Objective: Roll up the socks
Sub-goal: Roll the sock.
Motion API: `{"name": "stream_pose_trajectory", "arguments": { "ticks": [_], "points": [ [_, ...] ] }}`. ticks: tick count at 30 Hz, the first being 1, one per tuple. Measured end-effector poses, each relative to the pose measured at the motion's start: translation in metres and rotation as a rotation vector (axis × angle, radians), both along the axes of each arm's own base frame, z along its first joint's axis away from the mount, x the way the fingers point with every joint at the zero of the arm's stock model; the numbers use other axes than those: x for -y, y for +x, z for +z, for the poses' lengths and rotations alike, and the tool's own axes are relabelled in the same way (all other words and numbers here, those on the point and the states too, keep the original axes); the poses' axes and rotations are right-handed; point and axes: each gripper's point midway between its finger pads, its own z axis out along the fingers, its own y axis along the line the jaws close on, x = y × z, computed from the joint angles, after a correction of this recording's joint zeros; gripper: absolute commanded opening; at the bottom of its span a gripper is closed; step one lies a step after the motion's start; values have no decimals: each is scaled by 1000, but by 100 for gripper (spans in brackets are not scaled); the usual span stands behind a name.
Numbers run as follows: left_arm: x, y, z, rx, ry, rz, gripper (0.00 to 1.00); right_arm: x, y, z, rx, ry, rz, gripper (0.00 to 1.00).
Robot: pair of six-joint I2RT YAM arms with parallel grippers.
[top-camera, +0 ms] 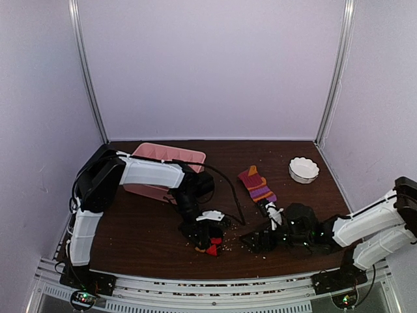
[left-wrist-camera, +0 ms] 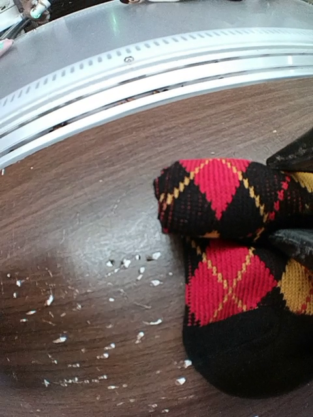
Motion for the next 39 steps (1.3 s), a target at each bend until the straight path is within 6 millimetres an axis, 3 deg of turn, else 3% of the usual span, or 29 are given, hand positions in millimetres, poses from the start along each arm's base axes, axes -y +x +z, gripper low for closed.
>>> {"name": "stream_pose_trajectory", "arguments": {
  "ticks": [5, 7, 9, 15, 21, 25, 30, 39],
  "points": [
    [-2, 1, 0, -28, -8, 15, 31, 54, 32, 20, 95, -1, -290, 99],
    [-2, 2, 0, -44, -10, 24, 31, 67, 33, 20, 134, -9, -323, 91],
    [-1, 3, 0, -65, -8, 32, 31, 66, 24, 15, 183, -46, -280, 85],
    [0, 5, -1, -169, 7, 75, 31, 31, -24, 5, 372, -138, 26, 74],
    [0, 8, -1, -286, 40, 129, 31, -39, -48, 11, 570, -256, 303, 63],
    [1, 8, -1, -303, 61, 142, 32, -77, -52, 14, 675, -296, 420, 57],
    [0, 8, -1, -307, 67, 147, 32, -106, -50, 6, 754, -352, 517, 50],
    [0, 8, -1, -307, 69, 147, 33, -116, -37, -26, 796, -455, 617, 41]
  ]
}}
